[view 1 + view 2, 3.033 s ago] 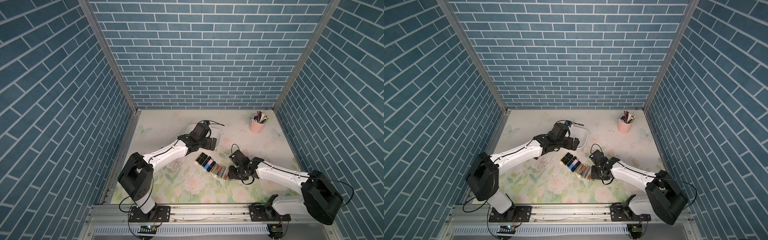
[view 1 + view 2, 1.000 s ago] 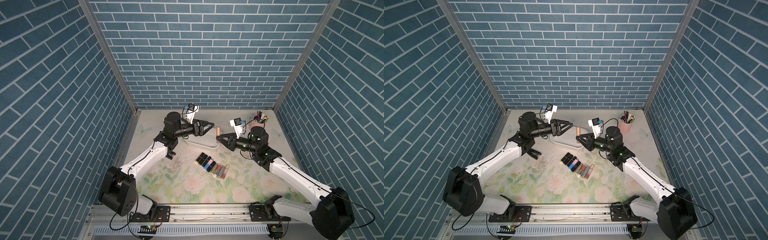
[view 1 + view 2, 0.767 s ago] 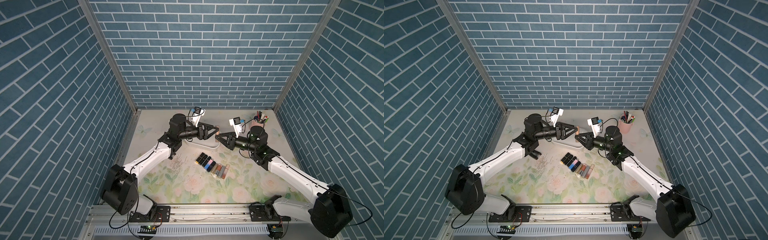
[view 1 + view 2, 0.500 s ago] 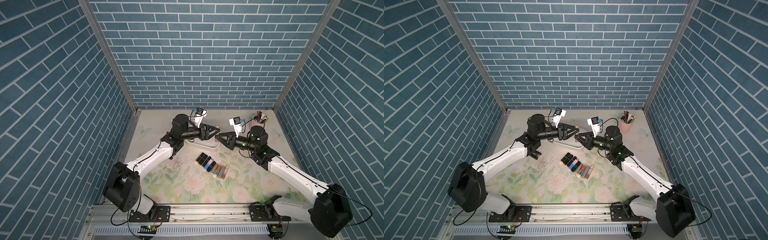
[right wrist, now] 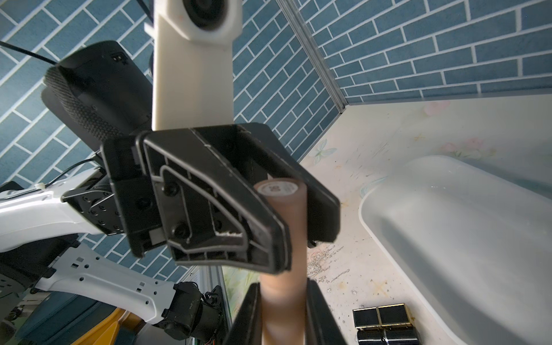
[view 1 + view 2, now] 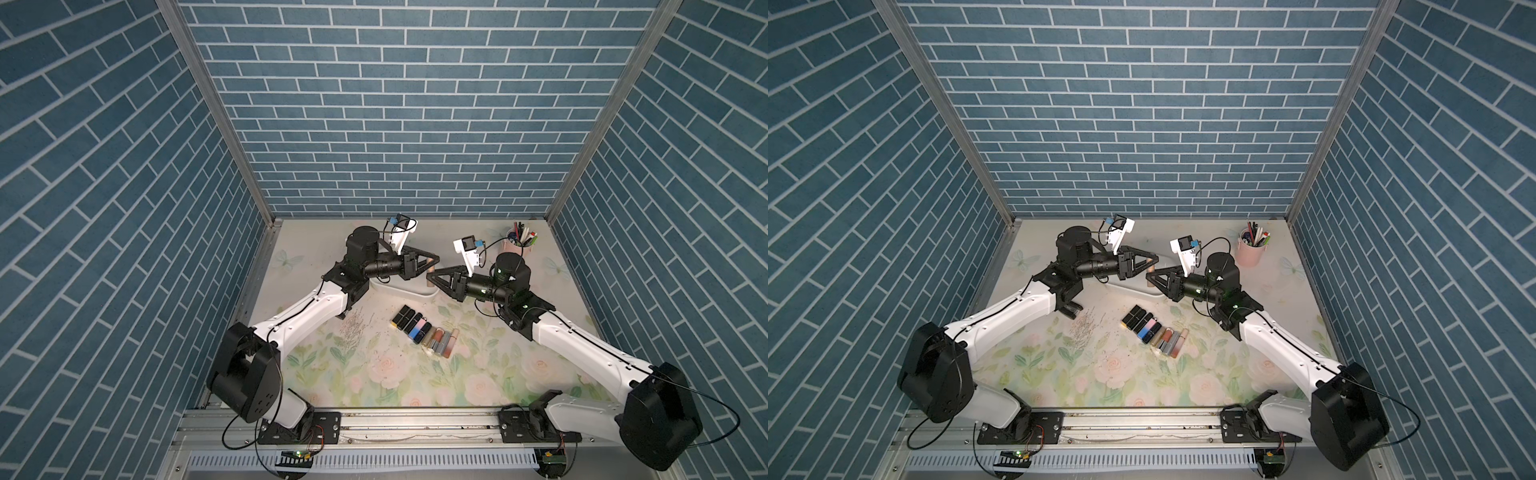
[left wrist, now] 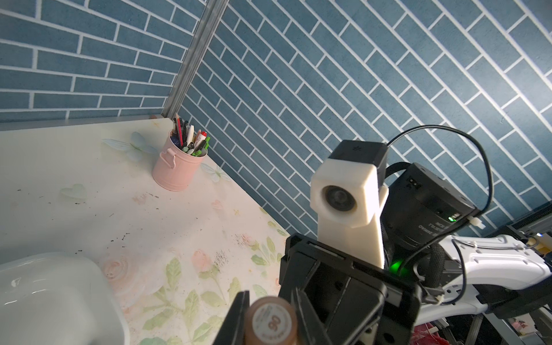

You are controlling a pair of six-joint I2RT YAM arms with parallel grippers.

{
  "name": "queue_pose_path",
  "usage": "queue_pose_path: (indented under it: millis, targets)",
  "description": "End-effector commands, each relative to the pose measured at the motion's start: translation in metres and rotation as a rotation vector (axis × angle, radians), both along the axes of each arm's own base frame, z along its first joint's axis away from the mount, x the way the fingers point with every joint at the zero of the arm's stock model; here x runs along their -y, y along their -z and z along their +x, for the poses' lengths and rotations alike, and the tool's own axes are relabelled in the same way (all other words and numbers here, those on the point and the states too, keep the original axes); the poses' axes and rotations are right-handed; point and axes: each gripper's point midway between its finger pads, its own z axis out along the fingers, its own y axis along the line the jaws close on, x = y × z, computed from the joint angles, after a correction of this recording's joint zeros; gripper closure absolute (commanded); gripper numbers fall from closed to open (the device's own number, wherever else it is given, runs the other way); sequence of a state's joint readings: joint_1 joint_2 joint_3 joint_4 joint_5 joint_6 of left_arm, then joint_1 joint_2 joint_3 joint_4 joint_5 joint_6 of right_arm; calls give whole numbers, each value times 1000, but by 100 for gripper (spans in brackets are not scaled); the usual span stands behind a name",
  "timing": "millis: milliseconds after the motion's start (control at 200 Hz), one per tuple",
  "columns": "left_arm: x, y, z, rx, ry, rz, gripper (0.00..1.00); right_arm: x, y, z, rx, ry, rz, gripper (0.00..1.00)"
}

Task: Put the lipstick into the storage box
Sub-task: Pick up the lipstick at the center of the board, then place the lipstick in the storage box.

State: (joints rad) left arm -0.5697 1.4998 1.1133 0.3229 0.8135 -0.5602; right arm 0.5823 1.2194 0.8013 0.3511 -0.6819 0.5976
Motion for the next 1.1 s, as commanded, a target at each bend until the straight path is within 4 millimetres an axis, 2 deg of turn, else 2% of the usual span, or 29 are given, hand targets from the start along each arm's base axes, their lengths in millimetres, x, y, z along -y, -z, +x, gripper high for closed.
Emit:
queue_pose_path:
  millis: [0, 55, 110, 160, 240, 365, 535, 670, 740, 835, 950, 1095]
  targets:
    - [2, 3, -1, 13, 21, 21, 92, -1, -28, 2, 75, 2, 48, 66]
    - [2, 5, -1, 11, 22, 26, 94, 0, -32, 4, 91, 17, 39, 47]
    - [3, 8, 0, 2, 21, 36, 96, 3, -36, 6, 106, 39, 33, 35]
    - [2, 12, 2, -4, 14, 53, 97, 7, -41, 8, 120, 63, 29, 27]
    - [1, 18, 5, -11, -2, 83, 98, 16, -46, 12, 133, 105, 19, 21]
    - [-5, 29, 18, -35, -56, 144, 99, 35, -44, 22, 132, 200, -25, 19]
    - [-20, 53, 51, -49, -188, 311, 99, 68, -33, 34, 110, 365, -84, 19]
    - [-41, 81, 90, -42, -355, 522, 99, 92, -5, 50, 28, 510, -210, 18]
    - [-58, 99, 115, -28, -466, 667, 99, 101, 14, 57, -34, 561, -290, 18]
    - [-80, 127, 142, -11, -554, 858, 99, 103, 39, 60, -112, 569, -363, 18]
    - [-95, 159, 168, -10, -598, 1001, 99, 100, 66, 59, -199, 554, -398, 19]
    - [-107, 199, 188, -43, -614, 1107, 99, 88, 89, 52, -260, 511, -419, 19]
